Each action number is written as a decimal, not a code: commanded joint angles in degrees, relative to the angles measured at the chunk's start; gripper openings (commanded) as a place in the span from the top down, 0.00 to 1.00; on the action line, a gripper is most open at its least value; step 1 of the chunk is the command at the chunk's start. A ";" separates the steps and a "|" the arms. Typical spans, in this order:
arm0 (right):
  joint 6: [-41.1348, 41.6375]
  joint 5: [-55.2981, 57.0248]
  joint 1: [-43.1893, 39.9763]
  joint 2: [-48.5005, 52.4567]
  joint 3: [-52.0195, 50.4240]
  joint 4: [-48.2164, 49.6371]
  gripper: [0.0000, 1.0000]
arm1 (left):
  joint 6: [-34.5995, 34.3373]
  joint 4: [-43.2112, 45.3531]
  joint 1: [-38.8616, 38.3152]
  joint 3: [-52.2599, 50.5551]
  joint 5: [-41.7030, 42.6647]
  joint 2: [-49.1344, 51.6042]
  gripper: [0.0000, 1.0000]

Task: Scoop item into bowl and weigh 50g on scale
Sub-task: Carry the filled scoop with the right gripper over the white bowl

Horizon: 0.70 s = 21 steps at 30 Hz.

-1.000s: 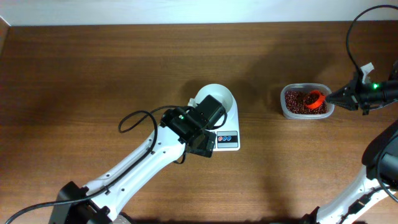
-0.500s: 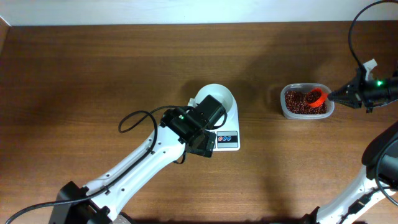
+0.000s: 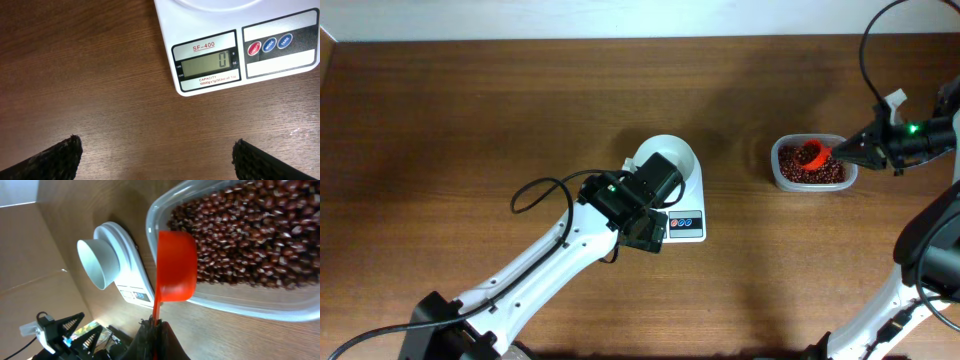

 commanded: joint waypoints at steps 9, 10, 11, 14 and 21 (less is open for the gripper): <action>-2.05 -5.57 0.35 -0.02 1.20 -0.24 0.96 | -0.50 -0.07 0.20 -0.55 -0.63 -1.42 0.01; -2.56 -6.75 0.35 -0.02 1.20 -0.22 0.96 | -0.50 -0.09 0.20 -0.55 -0.63 -1.42 0.01; -2.58 -7.85 0.37 -0.02 1.20 -0.17 0.96 | -0.50 -0.09 0.20 -0.55 -0.63 -1.42 0.01; -3.52 -9.31 0.85 -0.02 1.20 -0.22 0.96 | -0.50 -0.09 0.20 -0.55 -0.63 -1.42 0.01; -3.43 -10.58 6.69 -0.02 1.20 0.52 0.96 | -0.52 -0.07 0.20 -0.55 -0.61 -1.42 0.01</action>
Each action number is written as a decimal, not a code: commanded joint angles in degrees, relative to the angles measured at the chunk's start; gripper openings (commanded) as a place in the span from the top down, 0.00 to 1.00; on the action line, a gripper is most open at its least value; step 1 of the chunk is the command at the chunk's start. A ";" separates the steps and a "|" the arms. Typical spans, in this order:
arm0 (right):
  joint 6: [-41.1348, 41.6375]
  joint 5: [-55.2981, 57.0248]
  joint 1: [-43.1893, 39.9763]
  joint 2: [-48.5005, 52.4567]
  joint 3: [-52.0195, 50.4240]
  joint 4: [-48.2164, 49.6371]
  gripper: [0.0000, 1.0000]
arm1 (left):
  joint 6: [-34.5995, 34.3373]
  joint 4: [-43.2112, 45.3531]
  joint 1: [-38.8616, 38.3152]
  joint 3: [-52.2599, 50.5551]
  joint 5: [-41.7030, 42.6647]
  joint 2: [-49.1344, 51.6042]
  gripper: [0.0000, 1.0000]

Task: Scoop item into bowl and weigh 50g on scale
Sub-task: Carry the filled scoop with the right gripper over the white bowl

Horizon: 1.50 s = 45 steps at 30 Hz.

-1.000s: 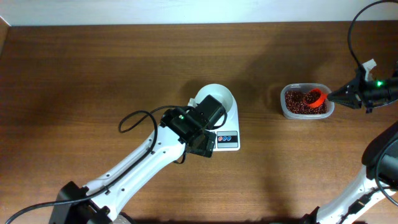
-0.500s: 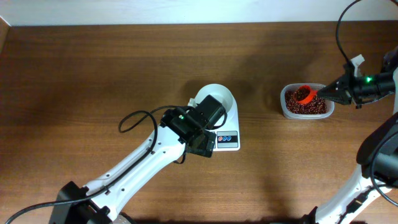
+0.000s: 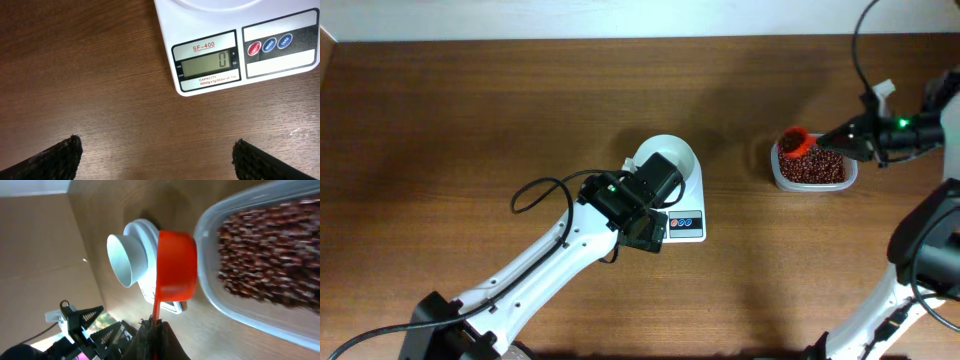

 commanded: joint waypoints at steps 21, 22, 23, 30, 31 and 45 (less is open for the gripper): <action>-0.96 -7.50 27.23 -0.04 1.20 8.39 0.96 | -0.52 -0.07 0.20 -0.55 -0.61 -1.42 0.01; -0.94 -7.34 27.61 -0.04 1.20 8.63 0.96 | -0.52 -0.07 0.20 -0.55 -0.61 -1.42 0.01; -0.94 -7.34 28.00 -0.04 1.20 8.76 0.96 | -0.52 -0.07 0.20 -0.55 -0.61 -1.42 0.01; -0.94 -2.38 31.04 -0.04 1.20 9.05 0.96 | -0.52 -0.07 0.20 -0.55 -0.61 -1.42 0.01; -0.94 -1.88 31.39 -0.04 1.20 9.33 0.96 | -0.52 -0.07 0.20 -0.55 -0.61 -1.42 0.01; 0.70 1.36 31.85 -0.04 2.19 11.15 0.96 | 18.58 -2.03 0.20 -0.52 14.19 -1.44 0.01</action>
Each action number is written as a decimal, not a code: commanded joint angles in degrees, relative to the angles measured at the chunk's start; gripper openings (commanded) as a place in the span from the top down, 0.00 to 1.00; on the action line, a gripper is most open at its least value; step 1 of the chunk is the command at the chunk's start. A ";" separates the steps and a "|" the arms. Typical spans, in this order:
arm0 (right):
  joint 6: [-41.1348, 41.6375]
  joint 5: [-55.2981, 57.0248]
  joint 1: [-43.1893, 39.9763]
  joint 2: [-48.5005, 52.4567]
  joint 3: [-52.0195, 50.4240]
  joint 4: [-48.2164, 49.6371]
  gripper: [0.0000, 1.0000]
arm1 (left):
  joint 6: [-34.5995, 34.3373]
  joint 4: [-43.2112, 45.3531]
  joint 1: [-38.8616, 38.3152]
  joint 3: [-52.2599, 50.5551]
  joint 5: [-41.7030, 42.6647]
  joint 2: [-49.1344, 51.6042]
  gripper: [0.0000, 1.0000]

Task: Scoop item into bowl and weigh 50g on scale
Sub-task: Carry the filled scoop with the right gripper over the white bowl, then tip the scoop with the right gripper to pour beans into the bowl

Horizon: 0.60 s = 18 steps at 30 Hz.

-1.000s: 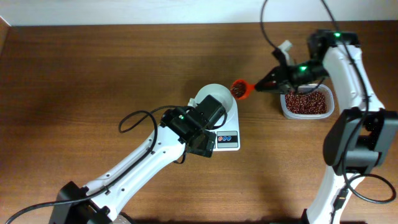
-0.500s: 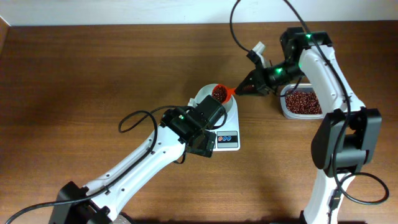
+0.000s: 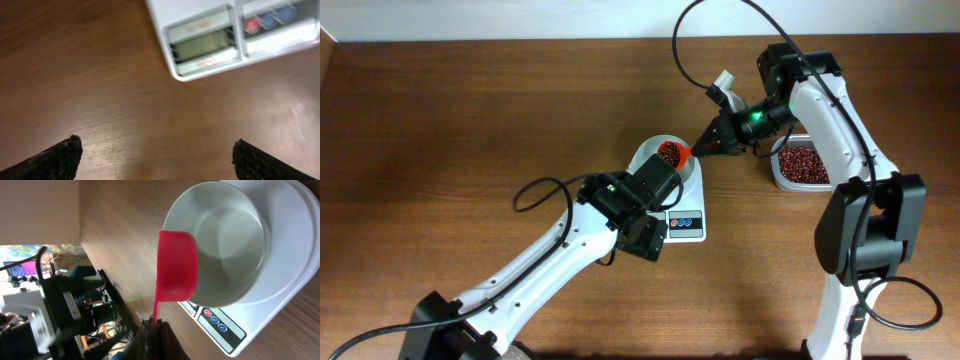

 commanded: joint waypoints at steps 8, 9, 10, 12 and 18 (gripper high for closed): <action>2.14 7.56 1.77 -0.02 8.09 0.26 0.96 | 17.79 1.66 0.15 -0.48 14.32 -1.49 0.01; 2.14 8.83 2.16 -0.02 8.17 0.31 0.96 | 17.79 2.21 0.15 -0.48 14.32 -1.49 0.01; 2.16 11.02 2.78 -0.02 8.17 0.35 0.96 | 17.81 2.82 0.15 -0.48 14.23 -1.49 0.01; 2.16 14.21 3.74 -0.02 8.17 0.52 0.96 | 17.81 3.30 0.15 -0.48 12.94 -1.49 0.01; 2.12 20.81 5.79 -0.02 8.63 1.31 0.96 | 17.81 3.30 0.15 -0.48 11.28 -1.49 0.01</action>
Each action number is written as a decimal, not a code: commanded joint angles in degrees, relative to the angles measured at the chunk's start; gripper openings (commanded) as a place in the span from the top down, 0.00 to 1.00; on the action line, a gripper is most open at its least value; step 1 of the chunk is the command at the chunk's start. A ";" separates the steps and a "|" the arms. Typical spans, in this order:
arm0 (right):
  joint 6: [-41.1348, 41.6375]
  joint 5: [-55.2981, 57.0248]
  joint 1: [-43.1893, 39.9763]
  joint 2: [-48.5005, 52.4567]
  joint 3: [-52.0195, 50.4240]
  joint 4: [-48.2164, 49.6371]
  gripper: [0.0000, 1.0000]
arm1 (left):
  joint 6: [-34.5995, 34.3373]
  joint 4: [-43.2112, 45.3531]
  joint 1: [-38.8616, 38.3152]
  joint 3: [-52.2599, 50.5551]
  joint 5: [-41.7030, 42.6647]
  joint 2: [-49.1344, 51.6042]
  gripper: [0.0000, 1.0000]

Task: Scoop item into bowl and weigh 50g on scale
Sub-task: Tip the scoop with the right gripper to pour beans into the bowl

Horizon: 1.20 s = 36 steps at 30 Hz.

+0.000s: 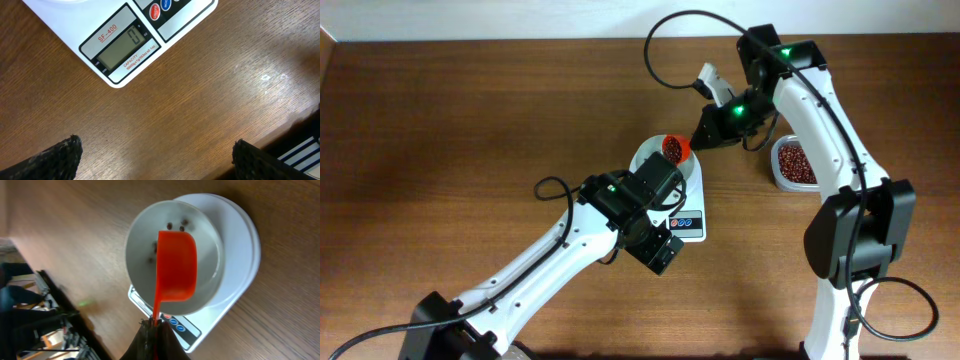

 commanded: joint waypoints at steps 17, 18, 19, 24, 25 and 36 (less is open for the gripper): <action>-0.02 19.96 8.35 -0.07 12.33 -6.14 0.96 | 0.92 0.04 0.15 -0.46 -0.85 -1.49 0.01; -0.04 20.92 8.96 -0.11 12.61 -6.25 0.96 | 0.90 0.04 0.15 -0.46 -0.85 -1.49 0.01; -0.04 21.92 9.51 -0.11 12.98 -6.32 0.96 | 0.90 0.04 0.15 -0.46 -0.85 -1.49 0.01; -0.07 24.65 11.87 -0.15 16.48 -7.50 0.96 | 0.92 0.04 0.15 -0.46 -0.85 -1.49 0.01; -0.07 24.61 11.89 -0.15 17.22 -7.85 0.96 | 0.92 0.04 0.15 -0.46 -0.85 -1.49 0.01; -2.91 28.28 12.39 -0.31 18.97 -9.73 0.96 | 0.92 0.04 0.15 -0.46 -0.85 -1.49 0.01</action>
